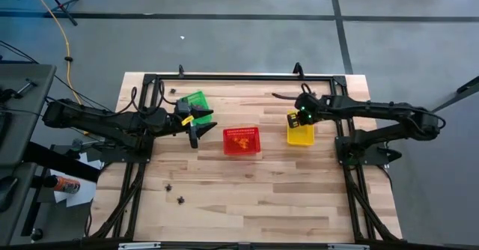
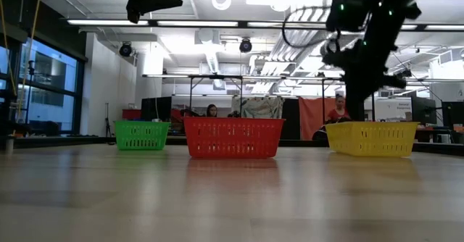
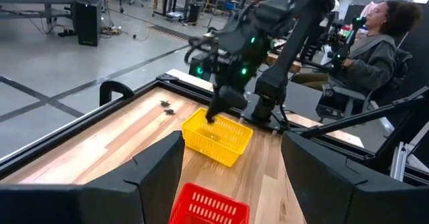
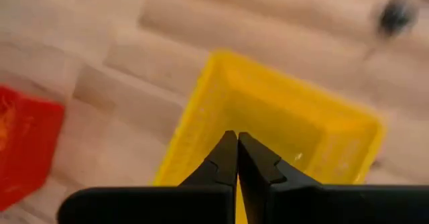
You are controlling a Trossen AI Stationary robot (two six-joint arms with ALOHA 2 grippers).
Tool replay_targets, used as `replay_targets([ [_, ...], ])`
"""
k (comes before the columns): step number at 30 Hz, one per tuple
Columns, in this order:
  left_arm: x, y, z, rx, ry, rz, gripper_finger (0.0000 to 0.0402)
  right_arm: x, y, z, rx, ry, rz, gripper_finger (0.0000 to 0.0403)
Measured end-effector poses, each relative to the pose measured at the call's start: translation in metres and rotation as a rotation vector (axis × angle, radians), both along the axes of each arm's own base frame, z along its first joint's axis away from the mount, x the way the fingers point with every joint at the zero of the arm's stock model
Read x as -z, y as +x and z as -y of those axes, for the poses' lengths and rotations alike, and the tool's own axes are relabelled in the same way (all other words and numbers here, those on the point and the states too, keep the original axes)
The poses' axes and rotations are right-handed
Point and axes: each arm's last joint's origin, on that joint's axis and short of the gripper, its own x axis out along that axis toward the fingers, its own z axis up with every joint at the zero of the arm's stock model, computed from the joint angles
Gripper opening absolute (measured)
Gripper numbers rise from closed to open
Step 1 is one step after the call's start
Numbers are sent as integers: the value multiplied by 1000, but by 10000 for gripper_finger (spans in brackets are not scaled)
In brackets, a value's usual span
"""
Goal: Sort Halloween decoration
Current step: Put the black spider toy into the yellow bin
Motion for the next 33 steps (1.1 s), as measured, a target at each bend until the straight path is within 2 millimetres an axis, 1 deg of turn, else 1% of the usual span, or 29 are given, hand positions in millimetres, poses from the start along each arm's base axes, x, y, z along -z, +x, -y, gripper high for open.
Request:
replay_targets([
  [3,0,0,0,0,0,-2,239,17,-2,-1,38,49,-5,0],
  [5,0,0,0,0,0,-1,239,24,-2,0,72,60,-19,0],
  [13,0,0,0,0,0,-2,239,37,6,4,195,106,-4,1],
  [17,0,0,0,0,0,-2,239,44,8,6,236,103,-35,13],
  [21,0,0,0,0,1,-3,239,45,9,6,234,99,-36,42],
  [29,0,0,0,0,1,-3,239,44,9,6,174,108,-41,134],
  [31,0,0,0,0,1,-3,239,36,9,6,129,108,-28,152],
  [33,0,0,0,0,1,-3,239,19,10,6,85,86,13,166],
])
